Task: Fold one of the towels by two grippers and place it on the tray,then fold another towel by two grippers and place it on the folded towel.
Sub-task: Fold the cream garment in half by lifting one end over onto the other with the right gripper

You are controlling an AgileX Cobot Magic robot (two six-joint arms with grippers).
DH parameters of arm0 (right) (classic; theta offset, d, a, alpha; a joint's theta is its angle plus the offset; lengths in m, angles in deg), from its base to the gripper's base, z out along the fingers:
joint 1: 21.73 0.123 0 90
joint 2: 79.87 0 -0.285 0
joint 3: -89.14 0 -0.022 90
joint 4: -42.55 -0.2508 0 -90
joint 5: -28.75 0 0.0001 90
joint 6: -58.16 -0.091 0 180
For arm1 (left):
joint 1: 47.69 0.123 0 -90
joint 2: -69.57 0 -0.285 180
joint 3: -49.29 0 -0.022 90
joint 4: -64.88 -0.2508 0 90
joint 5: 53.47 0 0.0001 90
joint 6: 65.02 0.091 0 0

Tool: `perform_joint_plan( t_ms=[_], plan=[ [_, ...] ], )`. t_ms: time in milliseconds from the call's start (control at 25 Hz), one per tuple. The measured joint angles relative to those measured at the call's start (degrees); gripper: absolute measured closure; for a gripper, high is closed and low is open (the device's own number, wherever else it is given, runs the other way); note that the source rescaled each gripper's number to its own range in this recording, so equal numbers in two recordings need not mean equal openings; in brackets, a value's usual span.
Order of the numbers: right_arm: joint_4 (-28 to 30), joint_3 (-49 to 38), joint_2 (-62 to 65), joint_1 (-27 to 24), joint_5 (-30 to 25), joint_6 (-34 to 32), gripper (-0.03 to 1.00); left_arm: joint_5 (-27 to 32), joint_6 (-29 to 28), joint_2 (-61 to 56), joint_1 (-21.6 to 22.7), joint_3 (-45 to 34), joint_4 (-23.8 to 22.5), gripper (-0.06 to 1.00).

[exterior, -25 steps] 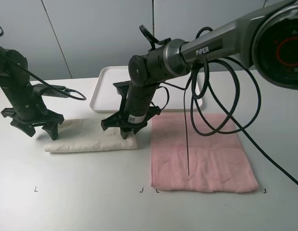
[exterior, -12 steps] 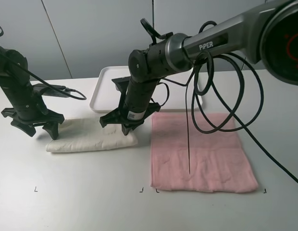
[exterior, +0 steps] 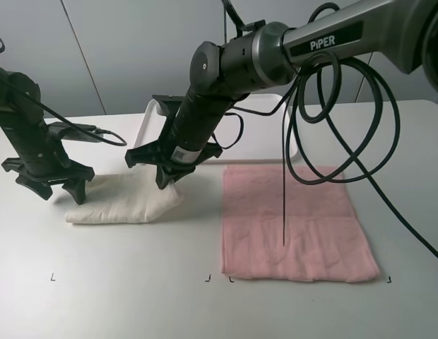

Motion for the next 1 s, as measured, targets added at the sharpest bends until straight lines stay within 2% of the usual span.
perform_joint_plan(
  t_ms=[160,400,720,880,1000],
  plan=[
    [-10.8,0.0,0.0,0.0,1.3,5.5,0.94,0.0,-0.1,0.0,0.0,0.0,0.0,0.10],
    [-20.3,0.0,-1.9,0.0,2.4,9.7,0.94,-0.4,-1.0,0.0,0.0,0.0,0.2,0.10],
    [-42.7,0.0,-7.3,0.5,2.8,22.1,0.94,-0.6,-1.2,0.0,0.0,0.0,0.2,0.10],
    [-50.1,0.0,-8.9,2.0,3.6,26.8,0.94,-0.6,-1.2,0.0,0.0,0.0,0.2,0.10],
    [-53.4,0.0,-9.6,2.9,5.7,29.2,0.94,-0.6,-1.3,0.0,0.0,0.0,0.2,0.10]
  ],
)
